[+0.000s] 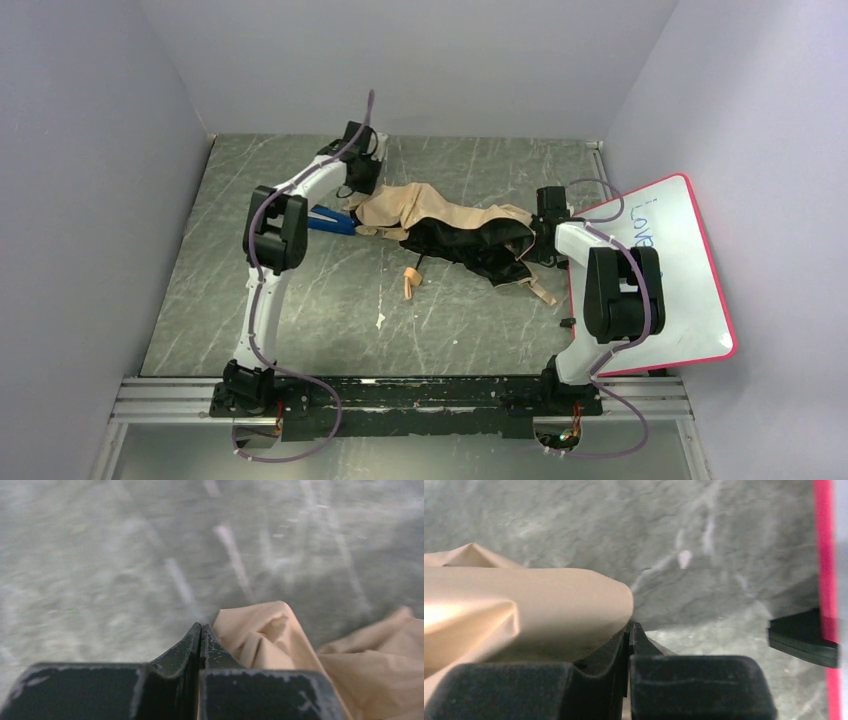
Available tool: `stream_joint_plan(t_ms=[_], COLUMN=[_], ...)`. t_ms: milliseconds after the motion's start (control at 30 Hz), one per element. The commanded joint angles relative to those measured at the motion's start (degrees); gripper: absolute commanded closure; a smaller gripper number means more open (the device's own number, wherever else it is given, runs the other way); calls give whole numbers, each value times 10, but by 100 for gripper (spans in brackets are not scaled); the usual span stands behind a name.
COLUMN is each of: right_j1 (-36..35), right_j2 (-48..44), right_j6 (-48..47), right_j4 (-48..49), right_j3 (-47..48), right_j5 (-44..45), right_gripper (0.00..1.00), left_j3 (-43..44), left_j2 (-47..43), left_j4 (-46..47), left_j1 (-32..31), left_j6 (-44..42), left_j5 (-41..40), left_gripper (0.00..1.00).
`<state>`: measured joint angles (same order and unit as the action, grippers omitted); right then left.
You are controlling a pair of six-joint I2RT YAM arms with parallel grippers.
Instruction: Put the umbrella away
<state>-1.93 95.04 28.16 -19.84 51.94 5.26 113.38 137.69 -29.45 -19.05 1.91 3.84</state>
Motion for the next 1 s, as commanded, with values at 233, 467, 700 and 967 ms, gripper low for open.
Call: stream_joint_plan(t_ms=[233, 467, 700, 967], right_j1=[-25, -107, -191, -275], right_j2=[-1, 27, 16, -45], right_j6=[54, 95, 161, 273], right_j4=[113, 147, 208, 308], right_j3=[-18, -3, -28, -135], right_j5=[-214, -219, -213, -181], right_gripper=[97, 98, 100, 100], left_j3=[-33, -12, -69, -123], left_j2=[-21, -13, -45, -77], left_j4=[28, 43, 59, 58], left_j1=[-132, -183, -207, -216], left_j6=[25, 34, 1, -72], left_j5=[112, 164, 242, 318], left_gripper=[95, 95, 95, 95])
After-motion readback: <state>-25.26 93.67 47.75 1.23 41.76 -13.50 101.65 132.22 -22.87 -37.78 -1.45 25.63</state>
